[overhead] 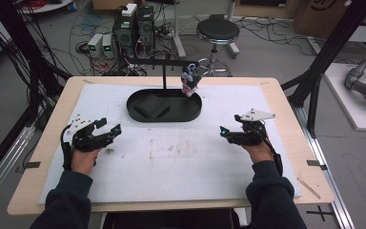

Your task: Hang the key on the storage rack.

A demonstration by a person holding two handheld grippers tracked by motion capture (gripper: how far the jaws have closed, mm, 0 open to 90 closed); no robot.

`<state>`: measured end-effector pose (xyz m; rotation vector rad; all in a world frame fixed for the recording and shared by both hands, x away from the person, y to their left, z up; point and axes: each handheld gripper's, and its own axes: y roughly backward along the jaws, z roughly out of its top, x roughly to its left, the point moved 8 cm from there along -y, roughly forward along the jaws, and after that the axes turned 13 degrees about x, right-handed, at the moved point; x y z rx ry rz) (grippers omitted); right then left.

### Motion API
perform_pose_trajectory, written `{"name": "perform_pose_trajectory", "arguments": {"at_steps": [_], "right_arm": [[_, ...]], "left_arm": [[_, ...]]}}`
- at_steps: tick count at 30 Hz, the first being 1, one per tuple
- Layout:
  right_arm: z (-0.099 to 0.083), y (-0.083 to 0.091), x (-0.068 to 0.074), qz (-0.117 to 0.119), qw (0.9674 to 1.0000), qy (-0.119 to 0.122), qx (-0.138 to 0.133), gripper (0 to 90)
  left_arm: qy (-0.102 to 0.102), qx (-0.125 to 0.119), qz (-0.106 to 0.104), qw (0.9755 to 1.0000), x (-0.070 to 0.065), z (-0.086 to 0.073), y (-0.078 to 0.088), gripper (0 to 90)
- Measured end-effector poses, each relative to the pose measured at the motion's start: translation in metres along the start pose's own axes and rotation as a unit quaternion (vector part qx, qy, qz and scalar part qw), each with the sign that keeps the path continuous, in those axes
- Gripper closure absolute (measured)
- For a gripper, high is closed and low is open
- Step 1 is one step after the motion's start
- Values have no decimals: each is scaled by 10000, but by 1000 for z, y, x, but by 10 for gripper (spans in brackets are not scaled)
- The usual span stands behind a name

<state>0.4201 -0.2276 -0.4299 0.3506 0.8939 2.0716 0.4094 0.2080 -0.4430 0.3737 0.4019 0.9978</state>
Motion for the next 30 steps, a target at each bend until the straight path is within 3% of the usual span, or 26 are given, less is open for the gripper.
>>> {"name": "perform_pose_trajectory", "arguments": {"at_steps": [5, 20, 25, 30], "right_arm": [[-20, 6, -2, -78, 9999, -107, -69, 219], [-31, 14, -15, -336, 9987, -338, -185, 219], [-33, 15, -17, -388, 9986, -340, -154, 219], [-38, 12, -20, -523, 9983, -261, 51, 219]], "left_arm": [[-73, -11, 7, 10000, -2, 0, 0, 291], [-146, 26, 20, 9999, -4, 0, 0, 291], [-171, 22, 10, 9999, -5, 0, 1, 291], [-213, 22, 2, 9998, -6, 0, 3, 291]]}}
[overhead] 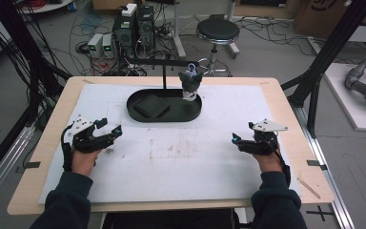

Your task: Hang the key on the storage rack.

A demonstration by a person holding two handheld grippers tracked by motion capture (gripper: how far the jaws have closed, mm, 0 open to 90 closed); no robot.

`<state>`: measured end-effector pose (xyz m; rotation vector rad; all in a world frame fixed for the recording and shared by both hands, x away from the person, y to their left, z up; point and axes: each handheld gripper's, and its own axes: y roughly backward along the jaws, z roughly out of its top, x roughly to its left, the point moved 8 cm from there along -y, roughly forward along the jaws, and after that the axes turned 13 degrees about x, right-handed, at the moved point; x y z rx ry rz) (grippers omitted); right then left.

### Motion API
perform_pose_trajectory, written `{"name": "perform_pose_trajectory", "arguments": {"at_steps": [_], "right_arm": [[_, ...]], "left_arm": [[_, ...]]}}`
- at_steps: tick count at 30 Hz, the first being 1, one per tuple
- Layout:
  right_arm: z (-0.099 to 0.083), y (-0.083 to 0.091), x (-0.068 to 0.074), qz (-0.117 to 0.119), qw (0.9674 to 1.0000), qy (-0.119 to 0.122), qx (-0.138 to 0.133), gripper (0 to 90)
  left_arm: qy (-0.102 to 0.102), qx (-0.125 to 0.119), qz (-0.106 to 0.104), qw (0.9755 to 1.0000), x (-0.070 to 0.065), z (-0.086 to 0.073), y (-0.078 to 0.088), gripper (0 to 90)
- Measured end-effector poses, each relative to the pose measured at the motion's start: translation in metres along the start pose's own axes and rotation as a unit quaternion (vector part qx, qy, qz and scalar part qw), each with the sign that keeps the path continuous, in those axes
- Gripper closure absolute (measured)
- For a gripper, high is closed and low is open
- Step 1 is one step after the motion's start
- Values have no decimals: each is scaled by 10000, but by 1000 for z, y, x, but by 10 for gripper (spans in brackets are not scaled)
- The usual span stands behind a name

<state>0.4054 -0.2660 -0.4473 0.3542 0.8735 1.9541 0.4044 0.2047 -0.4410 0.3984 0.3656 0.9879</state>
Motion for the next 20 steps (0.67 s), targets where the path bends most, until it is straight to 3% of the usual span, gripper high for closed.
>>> {"name": "perform_pose_trajectory", "arguments": {"at_steps": [20], "right_arm": [[-2, -1, -5, -79, 10000, -28, 53, 219]], "left_arm": [[8, -13, 18, 10000, 1, -1, 1, 291]]}}
